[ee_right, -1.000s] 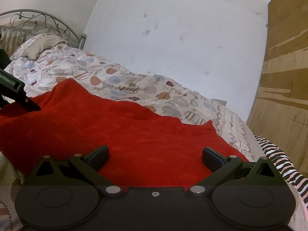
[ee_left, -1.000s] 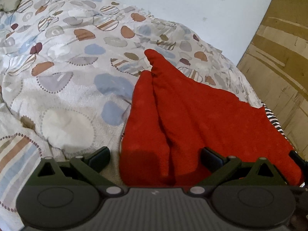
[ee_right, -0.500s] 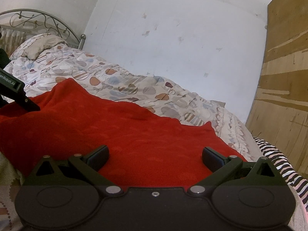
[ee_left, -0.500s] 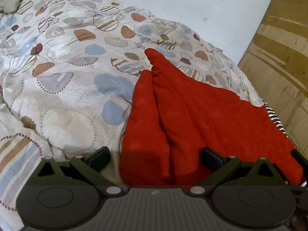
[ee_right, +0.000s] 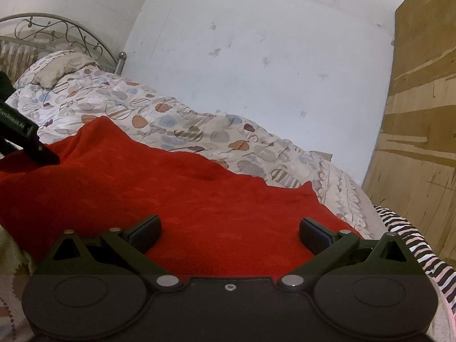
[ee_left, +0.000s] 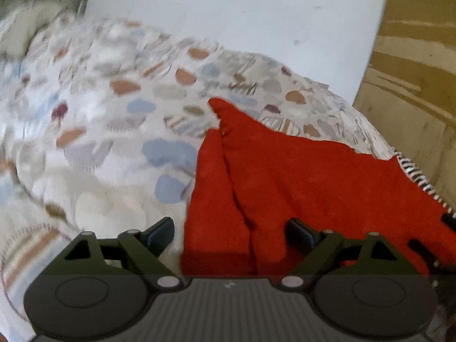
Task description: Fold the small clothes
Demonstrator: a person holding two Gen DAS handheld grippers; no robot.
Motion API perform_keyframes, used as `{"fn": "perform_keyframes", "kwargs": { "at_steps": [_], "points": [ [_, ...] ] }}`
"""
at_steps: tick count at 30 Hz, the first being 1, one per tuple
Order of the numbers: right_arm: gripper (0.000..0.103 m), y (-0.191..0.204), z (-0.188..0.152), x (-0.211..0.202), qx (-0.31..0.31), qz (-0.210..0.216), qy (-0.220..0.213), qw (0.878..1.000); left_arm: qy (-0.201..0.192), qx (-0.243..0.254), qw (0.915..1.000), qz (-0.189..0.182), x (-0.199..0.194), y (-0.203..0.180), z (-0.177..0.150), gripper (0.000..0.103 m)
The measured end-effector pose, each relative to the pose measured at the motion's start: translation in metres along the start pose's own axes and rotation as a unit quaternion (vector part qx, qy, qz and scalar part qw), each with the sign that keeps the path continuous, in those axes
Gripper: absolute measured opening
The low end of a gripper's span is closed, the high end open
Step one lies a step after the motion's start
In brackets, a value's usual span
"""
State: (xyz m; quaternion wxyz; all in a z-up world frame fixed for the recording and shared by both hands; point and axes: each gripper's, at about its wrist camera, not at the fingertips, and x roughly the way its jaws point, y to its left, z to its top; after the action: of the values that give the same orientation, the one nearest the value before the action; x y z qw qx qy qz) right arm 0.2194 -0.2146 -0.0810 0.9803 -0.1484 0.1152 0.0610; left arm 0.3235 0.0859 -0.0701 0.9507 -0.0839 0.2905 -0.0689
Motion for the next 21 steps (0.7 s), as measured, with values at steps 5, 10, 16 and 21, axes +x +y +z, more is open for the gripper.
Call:
{"fn": "perform_keyframes", "kwargs": {
  "at_steps": [5, 10, 16, 21],
  "points": [
    [0.102, 0.0, 0.0, 0.0, 0.0, -0.001, -0.001, 1.0, 0.019, -0.01, 0.9992, -0.034, 0.01, 0.006, 0.004, 0.086],
    [0.102, 0.0, 0.0, -0.001, -0.001, -0.001, -0.003, 1.0, 0.02, -0.024, 0.9982, -0.052, 0.006, 0.013, 0.001, 0.068],
    [0.102, 0.002, -0.001, -0.002, -0.002, -0.005, -0.008, 1.0, 0.02, -0.017, 0.9995, -0.014, -0.001, 0.004, 0.009, 0.057],
    [0.102, 0.003, -0.001, -0.003, -0.002, -0.006, -0.011, 1.0, 0.021, 0.064, 0.997, 0.039, -0.002, -0.027, 0.014, 0.057]
  ]
}}
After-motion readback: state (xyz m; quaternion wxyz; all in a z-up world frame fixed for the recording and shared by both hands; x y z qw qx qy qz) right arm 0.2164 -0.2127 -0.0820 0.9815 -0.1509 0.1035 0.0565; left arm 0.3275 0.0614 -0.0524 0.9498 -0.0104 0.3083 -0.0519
